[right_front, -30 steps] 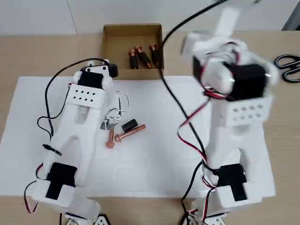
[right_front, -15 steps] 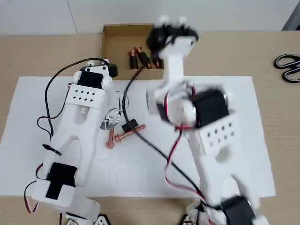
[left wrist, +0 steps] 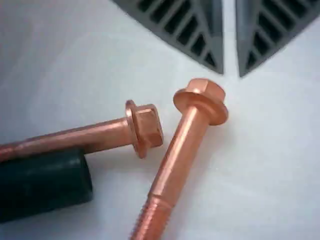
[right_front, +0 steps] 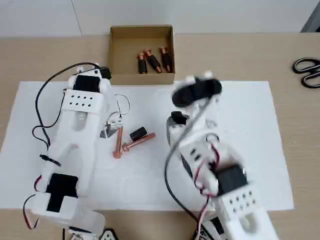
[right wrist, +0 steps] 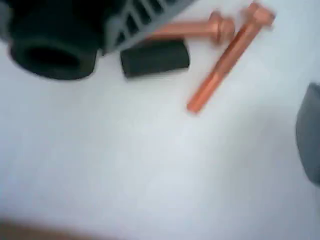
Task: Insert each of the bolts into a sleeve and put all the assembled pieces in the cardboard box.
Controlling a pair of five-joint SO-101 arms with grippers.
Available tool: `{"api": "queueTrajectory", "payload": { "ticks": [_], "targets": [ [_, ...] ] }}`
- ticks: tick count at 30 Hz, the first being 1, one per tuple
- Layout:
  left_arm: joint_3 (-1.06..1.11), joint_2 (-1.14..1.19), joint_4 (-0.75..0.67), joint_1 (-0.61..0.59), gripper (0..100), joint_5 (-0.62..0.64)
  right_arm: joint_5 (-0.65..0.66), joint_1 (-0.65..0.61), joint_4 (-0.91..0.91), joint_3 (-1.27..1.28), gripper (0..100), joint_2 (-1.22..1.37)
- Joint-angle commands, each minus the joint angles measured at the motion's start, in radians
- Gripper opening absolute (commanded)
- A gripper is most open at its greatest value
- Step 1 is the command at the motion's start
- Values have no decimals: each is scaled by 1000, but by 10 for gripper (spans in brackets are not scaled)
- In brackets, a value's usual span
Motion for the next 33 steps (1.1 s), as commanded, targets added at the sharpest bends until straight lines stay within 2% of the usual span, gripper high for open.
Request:
{"api": "queueTrajectory", "payload": {
  "ticks": [1, 5, 7, 14, 21, 23, 27, 33],
  "targets": [
    [-47, -6, 12, -8, 7, 6, 51, 10, -282, 238, 4, -252],
    [-47, -5, 12, -8, 7, 6, 285, 10, -472, 430, 4, -435],
    [-47, -5, 12, -8, 7, 6, 342, 8, -513, 499, 3, -510],
    [-47, -5, 12, 8, 7, 6, 356, 10, -506, 657, 3, -673],
    [-47, -3, 17, 98, 13, -11, 351, 12, -344, 654, 3, -694],
    [-47, -3, 17, 104, 49, -51, 350, 12, -338, 654, 3, -696],
    [-45, -3, 17, 75, 156, -54, 350, 12, -338, 654, 3, -696],
    [-42, 60, 14, 37, 167, -58, 350, 12, -338, 654, 3, -696]
  ]
}}
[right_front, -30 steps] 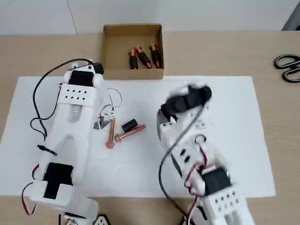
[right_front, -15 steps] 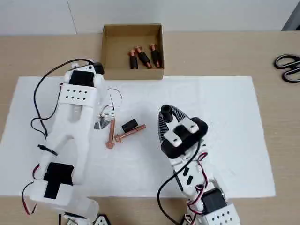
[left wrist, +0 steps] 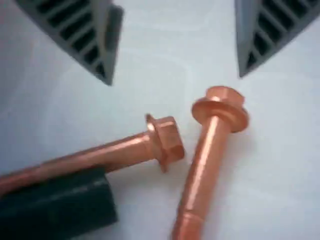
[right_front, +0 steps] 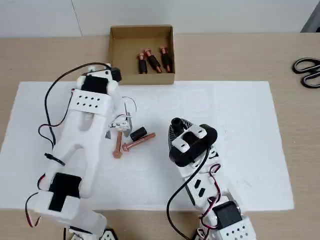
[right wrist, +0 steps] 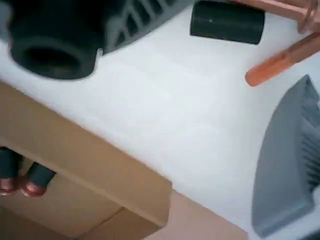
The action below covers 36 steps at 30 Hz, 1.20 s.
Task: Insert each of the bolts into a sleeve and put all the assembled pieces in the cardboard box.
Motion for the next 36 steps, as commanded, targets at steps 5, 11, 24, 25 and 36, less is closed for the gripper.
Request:
{"api": "queueTrajectory", "payload": {
  "ticks": [5, 11, 24, 25, 36],
  "targets": [
    [-101, 190, 12, -9, 167, -9, 2, 10, 10, 5, 3, -28],
    [-251, 342, 12, -9, 167, -9, 2, 10, 10, 5, 3, -28],
    [-305, 480, 12, -69, 165, -11, 2, 10, 10, 5, 3, -28],
    [-305, 480, 12, -84, 155, -11, 2, 10, 10, 5, 3, -28],
    [-317, 474, 14, -126, 6, -72, 2, 10, 10, 5, 3, -28]
  ]
}}
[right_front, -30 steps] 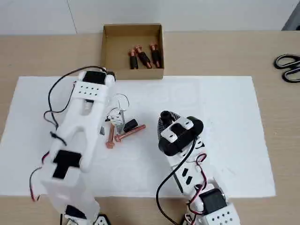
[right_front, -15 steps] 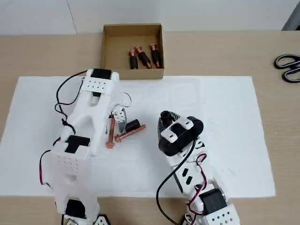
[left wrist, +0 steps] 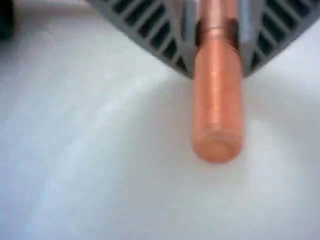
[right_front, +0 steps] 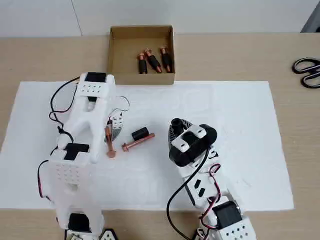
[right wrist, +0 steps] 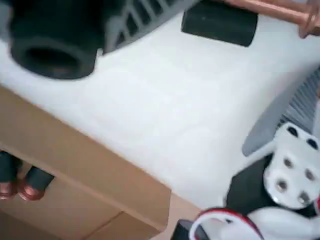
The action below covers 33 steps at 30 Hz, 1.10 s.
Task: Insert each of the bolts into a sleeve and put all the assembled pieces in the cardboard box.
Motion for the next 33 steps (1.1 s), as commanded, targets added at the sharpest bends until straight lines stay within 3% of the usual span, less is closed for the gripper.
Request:
{"api": "queueTrajectory", "payload": {
  "ticks": [1, 9, 12, 18, 22, 27, 29, 33],
  "targets": [
    [-27, -12, 12, -26, 6, -15, 2, 10, 2, 5, 3, -28],
    [-122, -121, 20, 8, 6, -14, 2, 10, 4, 5, 3, -28],
    [-122, -230, 20, 44, 6, -101, 2, 10, 4, 5, 3, -28],
    [-124, -339, 18, 8, 6, -677, 2, 10, 4, 5, 3, -28],
    [-122, -302, 18, -69, 6, -1134, 2, 12, 4, 5, 3, -28],
    [-128, -204, 18, -112, 6, -1588, 2, 15, 4, 5, 3, -27],
    [-128, -169, 18, -107, 6, -1728, 2, 36, 4, 5, 3, -27],
    [-128, -117, 17, -101, 6, -1852, 2, 65, 4, 5, 3, -27]
  ]
}}
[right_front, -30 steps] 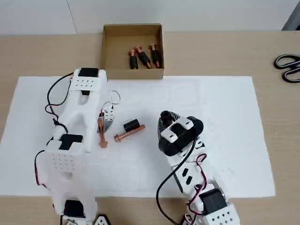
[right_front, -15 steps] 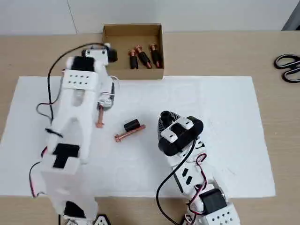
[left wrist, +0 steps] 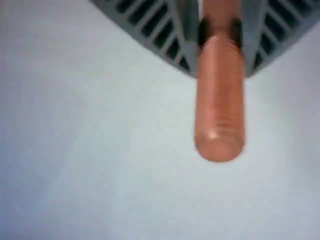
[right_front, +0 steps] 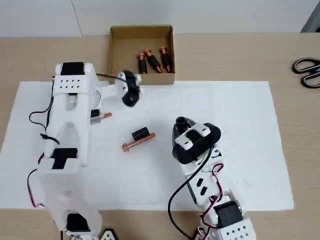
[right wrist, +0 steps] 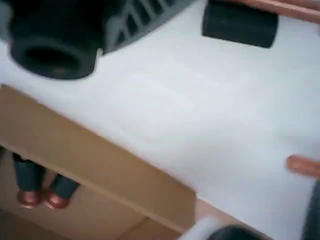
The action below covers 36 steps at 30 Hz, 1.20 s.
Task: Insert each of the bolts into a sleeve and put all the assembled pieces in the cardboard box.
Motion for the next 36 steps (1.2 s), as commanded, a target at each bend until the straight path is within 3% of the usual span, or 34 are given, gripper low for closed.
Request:
{"api": "queueTrajectory", "payload": {
  "ticks": [1, 11, 16, 21, 23, 26, 33, 36],
  "targets": [
    [-42, 9, 15, 6, 6, -143, 2, 13, 2, 5, 3, -27],
    [-108, 54, -6, 25, 44, -155, 2, 13, 2, 5, 3, -24],
    [-140, 60, -6, 25, 207, -87, 2, 13, 2, 5, 3, -27],
    [-154, 51, -3, 25, 213, -35, 2, 13, 2, 5, 3, -27],
    [-173, 40, 9, 29, 213, 44, 2, 13, 2, 5, 3, -27],
    [-205, -20, 17, 32, 213, 377, 2, 13, 2, 5, 3, -27],
    [-200, -163, 18, 6, 194, 1484, 2, 8, 2, 5, 3, -28],
    [-189, -215, 18, -20, 156, 1847, 2, 8, 2, 5, 3, -28]
  ]
}}
